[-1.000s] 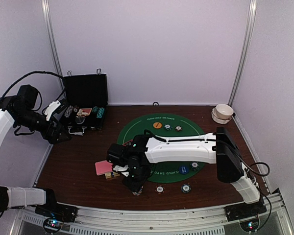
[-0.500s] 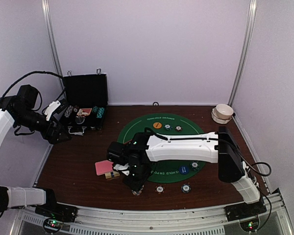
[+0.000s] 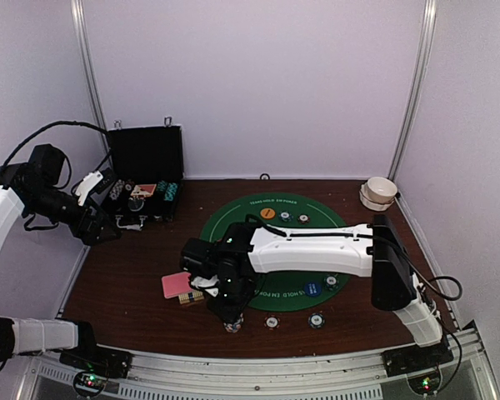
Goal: Distribute texas hold em gaming equipment
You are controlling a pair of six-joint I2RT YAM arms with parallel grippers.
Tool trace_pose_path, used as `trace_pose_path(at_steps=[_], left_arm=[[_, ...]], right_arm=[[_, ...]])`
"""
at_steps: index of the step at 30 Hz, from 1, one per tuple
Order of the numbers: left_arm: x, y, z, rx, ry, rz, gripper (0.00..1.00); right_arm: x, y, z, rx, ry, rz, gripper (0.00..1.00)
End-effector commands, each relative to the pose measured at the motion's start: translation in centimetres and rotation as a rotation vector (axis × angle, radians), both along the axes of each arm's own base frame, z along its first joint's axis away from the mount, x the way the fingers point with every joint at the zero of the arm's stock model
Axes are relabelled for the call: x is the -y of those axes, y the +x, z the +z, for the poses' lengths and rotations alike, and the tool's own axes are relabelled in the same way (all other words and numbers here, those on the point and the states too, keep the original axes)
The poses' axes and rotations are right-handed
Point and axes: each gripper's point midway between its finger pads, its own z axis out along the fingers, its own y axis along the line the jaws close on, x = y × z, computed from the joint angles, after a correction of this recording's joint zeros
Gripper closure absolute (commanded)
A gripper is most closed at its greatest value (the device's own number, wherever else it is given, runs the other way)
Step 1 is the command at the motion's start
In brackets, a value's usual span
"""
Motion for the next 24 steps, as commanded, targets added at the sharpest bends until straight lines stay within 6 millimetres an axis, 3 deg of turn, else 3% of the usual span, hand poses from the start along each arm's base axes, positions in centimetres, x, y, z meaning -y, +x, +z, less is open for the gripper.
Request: trace_pose_path(at_steps=[1, 5, 8, 13, 20, 24], left_arm=[[0.2, -0.3, 0.2, 0.017, 0.002, -0.021, 0.03], [0.2, -0.3, 0.3, 0.02, 0.001, -0.021, 0.02], [0.2, -0.2, 0.3, 0.019, 0.003, -0.02, 0.02], [0.2, -0.2, 0.4, 0.023, 0.002, -0.022, 0.02], [0.2, -0.2, 0.4, 0.021, 0.002, -0.02, 0.03], [0.3, -0.2, 0.4, 0.019, -0.001, -0.023, 0.03]], right_arm=[[-0.2, 0.4, 1.0, 0.016, 0.012, 0.001, 0.67], [0.0, 1.5, 3.7, 0.04, 0.05, -0.026, 0.67], [0.9, 3.7, 6.2, 0.07, 0.08, -0.075, 0.67], [4.2, 10.0, 9.2, 0.135, 0.102, -0.226, 0.69], [10.0, 20.9, 8.1, 0.21, 0.081, -0.484, 0.69], [11.3, 26.3, 6.0, 0.197, 0.141, -0.582, 0.68]])
